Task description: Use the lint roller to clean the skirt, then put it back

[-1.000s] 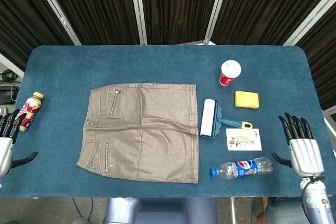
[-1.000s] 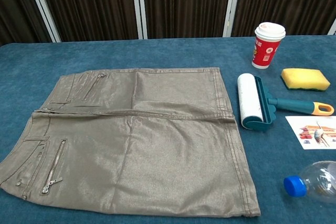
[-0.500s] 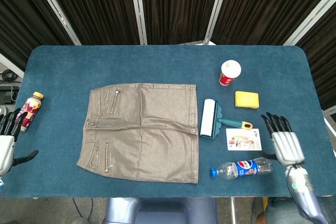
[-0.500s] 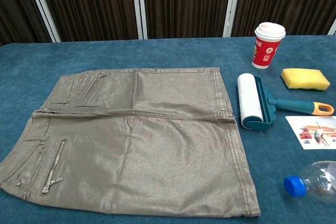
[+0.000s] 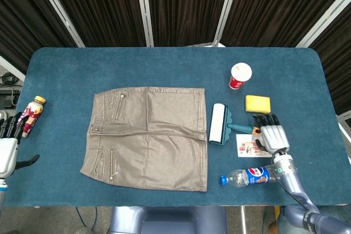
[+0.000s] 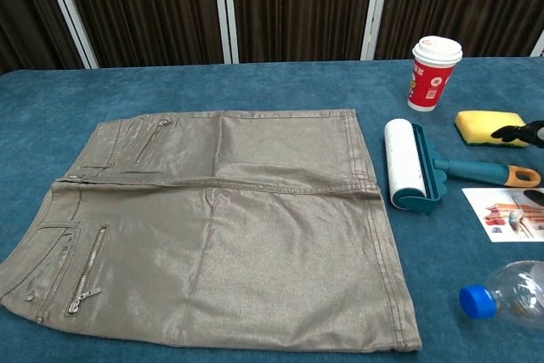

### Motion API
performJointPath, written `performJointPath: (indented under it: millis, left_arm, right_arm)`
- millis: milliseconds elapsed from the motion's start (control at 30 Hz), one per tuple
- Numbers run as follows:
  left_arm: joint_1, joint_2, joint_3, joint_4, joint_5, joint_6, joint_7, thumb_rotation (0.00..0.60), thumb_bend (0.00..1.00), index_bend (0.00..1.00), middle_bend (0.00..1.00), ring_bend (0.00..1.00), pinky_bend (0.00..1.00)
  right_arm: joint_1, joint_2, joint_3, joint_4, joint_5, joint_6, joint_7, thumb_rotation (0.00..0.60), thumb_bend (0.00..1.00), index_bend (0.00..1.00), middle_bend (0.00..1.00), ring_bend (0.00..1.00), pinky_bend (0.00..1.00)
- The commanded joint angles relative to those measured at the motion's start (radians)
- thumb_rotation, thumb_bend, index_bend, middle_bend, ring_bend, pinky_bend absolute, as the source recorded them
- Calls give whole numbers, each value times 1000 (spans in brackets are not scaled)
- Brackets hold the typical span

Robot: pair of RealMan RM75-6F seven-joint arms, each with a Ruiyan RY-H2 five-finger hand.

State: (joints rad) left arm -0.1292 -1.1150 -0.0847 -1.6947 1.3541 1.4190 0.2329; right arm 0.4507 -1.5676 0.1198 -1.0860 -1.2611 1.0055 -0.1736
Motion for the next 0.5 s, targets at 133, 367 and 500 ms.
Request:
performJointPath:
  millis: [133,367,500]
  left_arm:
    - [-6,-10,-2,5,-10,-6,12,600,0,0,0,0,0]
    - [-9,-16,-4,9,-17,-9,19,600,0,0,0,0,0]
    - [-10,-16,-5,11,-21,-10,19,600,0,0,0,0,0]
  right_arm:
    - [28,-51,-3,58,-24,-13,10,600,352,119,124,0,0]
    - [48,-98,2,127,-35,-15,10,600,361,141,163,18,5]
    - [55,-115,8,144,-37,-13,23,600,368,143,179,42,20]
